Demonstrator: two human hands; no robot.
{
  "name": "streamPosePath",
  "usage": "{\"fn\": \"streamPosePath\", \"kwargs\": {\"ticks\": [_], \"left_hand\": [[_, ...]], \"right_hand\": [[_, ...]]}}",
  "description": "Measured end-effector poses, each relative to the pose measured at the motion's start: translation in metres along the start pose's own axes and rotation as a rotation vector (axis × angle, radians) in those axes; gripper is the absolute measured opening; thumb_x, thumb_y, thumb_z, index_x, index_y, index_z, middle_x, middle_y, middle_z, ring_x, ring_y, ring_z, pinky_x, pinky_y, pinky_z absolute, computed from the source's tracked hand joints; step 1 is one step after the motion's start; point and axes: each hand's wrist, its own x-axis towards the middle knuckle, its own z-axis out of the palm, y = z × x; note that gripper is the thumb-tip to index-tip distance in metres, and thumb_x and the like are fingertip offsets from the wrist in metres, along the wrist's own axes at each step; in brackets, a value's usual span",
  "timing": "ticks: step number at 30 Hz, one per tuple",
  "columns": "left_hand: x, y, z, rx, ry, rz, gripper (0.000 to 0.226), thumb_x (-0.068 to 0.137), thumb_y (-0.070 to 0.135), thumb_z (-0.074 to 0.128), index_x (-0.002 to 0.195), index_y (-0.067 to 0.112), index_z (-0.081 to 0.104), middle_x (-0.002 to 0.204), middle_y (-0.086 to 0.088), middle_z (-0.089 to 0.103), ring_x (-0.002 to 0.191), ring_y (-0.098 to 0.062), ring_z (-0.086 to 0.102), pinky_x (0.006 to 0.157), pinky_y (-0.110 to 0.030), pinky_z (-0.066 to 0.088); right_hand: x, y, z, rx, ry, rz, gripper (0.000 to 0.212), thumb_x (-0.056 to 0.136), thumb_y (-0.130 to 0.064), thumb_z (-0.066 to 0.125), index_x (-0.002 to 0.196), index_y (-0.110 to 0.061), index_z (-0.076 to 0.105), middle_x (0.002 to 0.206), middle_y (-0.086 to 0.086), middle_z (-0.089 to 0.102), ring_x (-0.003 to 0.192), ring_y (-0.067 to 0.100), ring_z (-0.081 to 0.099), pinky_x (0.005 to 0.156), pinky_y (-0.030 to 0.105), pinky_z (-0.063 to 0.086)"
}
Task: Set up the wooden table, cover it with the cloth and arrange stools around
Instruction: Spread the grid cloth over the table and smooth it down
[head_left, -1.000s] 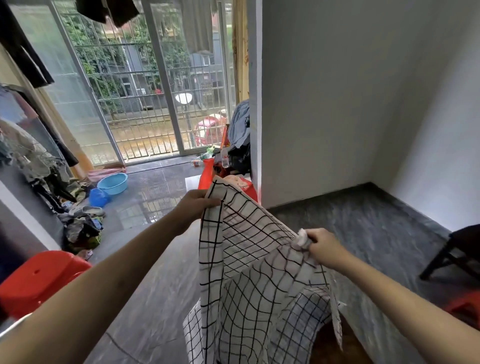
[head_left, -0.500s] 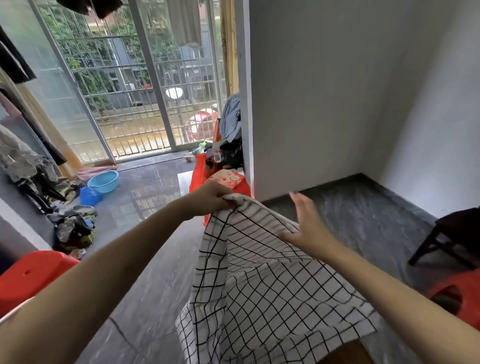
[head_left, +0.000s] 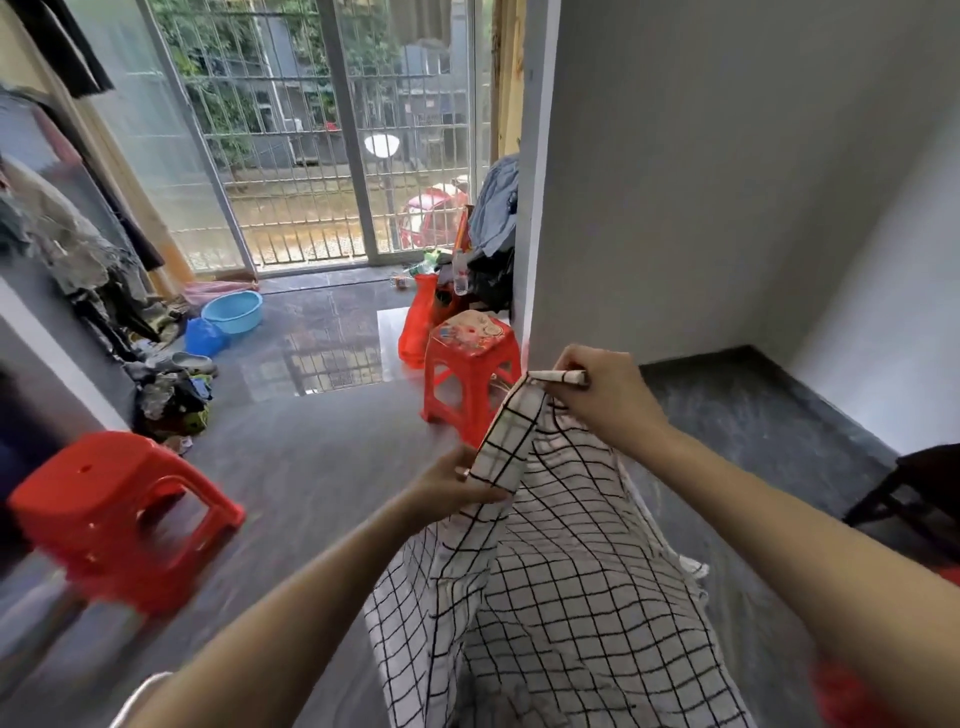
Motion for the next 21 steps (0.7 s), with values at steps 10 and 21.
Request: {"fn": "streamPosePath", "kwargs": {"ticks": [10,21], "left_hand": [[0.027,-0.087,0.014,0.423,0.106,-0.404,0.023,0.083,0.046,0.070,0.070,0.027,0.067,0.074,0.005,0.068,0.071,-0.013,0.063,0.074,-0.031,0.054],[0.054,0.026,-0.032,0.343,0.468,0.081,0.014,0.096,0.011,0.050,0.092,0.015,0.062,0.089,-0.008,0.066,0.084,-0.026,0.060,0.066,-0.030,0.039]], "right_hand": [[-0.008,0.031,-0.049,-0.037,0.048,0.043,0.015,0.080,-0.025,0.078,0.072,-0.024,0.066,0.064,-0.010,0.065,0.063,0.006,0.059,0.058,0.025,0.045],[-0.024,0.093,-0.092,-0.382,-0.202,0.341,0.035,0.062,-0.044,0.067,0.074,-0.012,0.066,0.059,-0.001,0.062,0.060,0.019,0.061,0.056,0.032,0.047]]}}
